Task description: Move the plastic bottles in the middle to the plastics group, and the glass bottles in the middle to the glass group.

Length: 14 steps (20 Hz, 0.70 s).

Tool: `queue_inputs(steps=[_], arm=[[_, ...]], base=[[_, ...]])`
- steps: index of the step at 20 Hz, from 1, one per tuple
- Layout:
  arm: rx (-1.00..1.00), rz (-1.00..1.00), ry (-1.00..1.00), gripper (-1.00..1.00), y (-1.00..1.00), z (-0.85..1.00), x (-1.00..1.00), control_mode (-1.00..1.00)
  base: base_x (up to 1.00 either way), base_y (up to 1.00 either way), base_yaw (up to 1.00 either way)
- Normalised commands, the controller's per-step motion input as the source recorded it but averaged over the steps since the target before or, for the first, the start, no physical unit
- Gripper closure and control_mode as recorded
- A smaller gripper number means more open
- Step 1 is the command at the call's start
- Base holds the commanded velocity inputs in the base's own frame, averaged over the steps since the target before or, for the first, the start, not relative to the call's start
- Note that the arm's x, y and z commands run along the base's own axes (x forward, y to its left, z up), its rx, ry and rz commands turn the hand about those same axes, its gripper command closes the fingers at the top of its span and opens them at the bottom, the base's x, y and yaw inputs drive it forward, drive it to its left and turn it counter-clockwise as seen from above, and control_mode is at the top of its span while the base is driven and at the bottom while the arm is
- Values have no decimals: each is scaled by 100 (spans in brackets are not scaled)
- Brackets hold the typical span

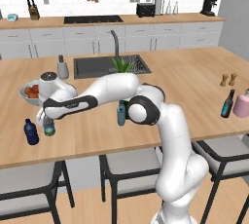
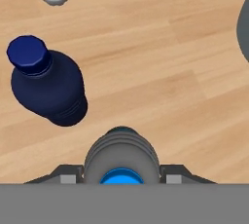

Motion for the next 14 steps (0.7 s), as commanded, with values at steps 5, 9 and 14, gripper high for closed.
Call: queue_inputs(steps=[5, 9, 14], arm=[[0, 0, 0, -100, 0, 0, 0, -100], [0, 0, 0, -100, 0, 0, 0, -100], [0, 0, 0, -100, 0, 0, 0, -100]], base=[[0, 0, 0], [0, 0, 0], [0, 0, 0]])
